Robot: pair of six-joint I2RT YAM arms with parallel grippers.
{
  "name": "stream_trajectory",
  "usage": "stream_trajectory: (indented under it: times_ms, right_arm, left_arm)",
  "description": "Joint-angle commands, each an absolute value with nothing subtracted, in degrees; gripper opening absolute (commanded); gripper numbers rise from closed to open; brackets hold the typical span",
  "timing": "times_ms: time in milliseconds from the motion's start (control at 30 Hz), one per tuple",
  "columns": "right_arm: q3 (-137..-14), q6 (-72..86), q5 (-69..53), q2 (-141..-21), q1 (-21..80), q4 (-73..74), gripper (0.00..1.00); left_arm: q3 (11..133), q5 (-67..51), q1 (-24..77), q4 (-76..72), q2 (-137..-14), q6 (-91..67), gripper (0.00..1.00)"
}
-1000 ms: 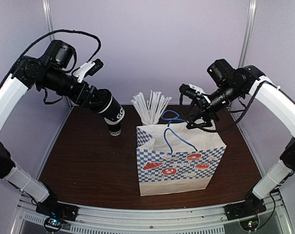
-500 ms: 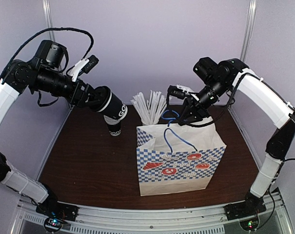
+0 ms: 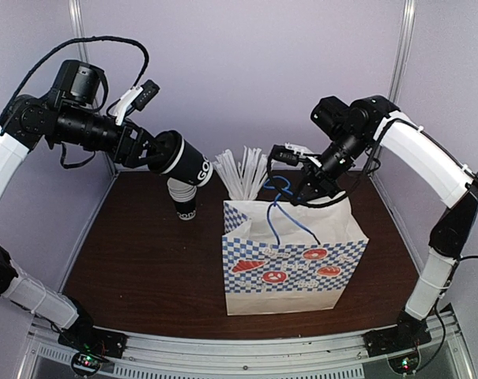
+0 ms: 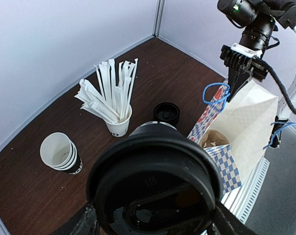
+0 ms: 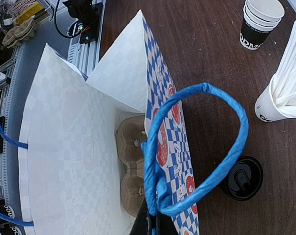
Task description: Pack the takeout coffee
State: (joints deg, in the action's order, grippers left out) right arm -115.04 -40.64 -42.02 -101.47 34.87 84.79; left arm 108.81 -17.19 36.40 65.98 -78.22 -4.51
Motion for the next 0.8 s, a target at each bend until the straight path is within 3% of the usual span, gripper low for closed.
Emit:
stream_trajectory:
  times_ms: [0,533,767]
  right_arm:
    - [-115.9,-37.2,-39.7,-98.2,35.2,82.5,0.0]
    - [-115.6,-30.8,-34.1,-94.2,35.2,76.2,0.0]
    - [-113.7,-31.8,-41.4,-92.6,35.3,77.5,0.0]
  left_arm:
    - [110.3,-18.4,36.7,63.0,-78.3,-3.6,0.52]
    - [109.0,-19.3,36.7,62.6,-77.6,-4.2,0.51]
    - [108.7,-19.3,36.7,62.5,-76.8,-4.5,0.51]
